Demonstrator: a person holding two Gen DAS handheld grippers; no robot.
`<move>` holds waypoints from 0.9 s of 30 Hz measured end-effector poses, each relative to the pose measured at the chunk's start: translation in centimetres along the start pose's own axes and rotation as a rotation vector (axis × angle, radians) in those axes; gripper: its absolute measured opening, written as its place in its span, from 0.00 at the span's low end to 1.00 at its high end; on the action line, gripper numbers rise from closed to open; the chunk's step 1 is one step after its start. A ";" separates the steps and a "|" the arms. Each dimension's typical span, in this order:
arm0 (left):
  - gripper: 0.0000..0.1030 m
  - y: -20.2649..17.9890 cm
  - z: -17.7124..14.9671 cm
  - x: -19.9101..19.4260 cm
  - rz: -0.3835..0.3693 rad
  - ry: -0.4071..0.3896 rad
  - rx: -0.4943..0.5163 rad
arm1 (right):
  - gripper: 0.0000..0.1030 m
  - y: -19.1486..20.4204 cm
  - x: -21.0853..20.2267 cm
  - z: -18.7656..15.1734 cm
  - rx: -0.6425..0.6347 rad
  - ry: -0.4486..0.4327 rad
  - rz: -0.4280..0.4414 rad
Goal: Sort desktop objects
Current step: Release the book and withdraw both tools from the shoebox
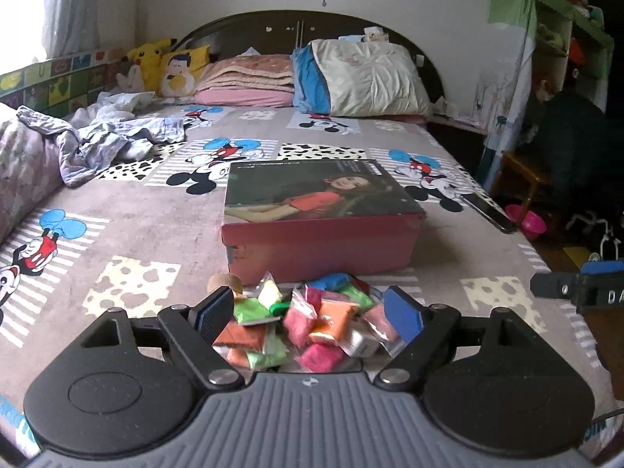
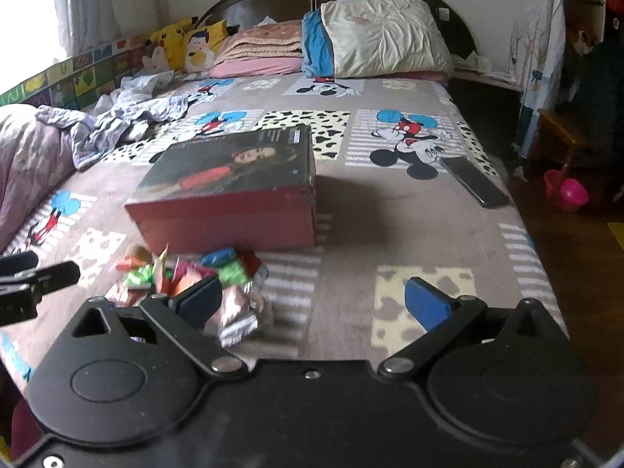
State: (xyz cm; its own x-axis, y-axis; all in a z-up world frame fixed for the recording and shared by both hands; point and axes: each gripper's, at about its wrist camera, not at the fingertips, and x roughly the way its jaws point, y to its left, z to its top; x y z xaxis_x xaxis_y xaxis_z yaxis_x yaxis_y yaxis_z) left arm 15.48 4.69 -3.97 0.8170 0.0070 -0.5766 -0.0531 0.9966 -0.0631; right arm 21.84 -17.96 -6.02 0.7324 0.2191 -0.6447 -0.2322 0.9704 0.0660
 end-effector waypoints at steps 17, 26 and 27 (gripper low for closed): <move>0.82 -1.5 -3.6 -7.3 0.028 -0.025 0.001 | 0.98 1.5 -6.2 -4.4 -0.007 0.005 0.003; 0.82 -1.5 -5.2 -9.8 0.050 -0.033 -0.009 | 0.98 3.5 -8.6 -5.2 -0.040 -0.024 0.010; 0.82 -1.6 -5.4 -9.9 0.049 -0.030 -0.005 | 0.98 3.6 -8.8 -5.3 -0.043 -0.025 0.011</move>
State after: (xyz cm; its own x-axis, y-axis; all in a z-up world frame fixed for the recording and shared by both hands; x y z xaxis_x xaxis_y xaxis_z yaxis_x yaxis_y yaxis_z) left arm 4.40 2.62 -2.54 0.8303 0.0584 -0.5543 -0.0961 0.9946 -0.0392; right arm 11.19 -16.88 -4.16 0.7451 0.2324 -0.6251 -0.2673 0.9628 0.0394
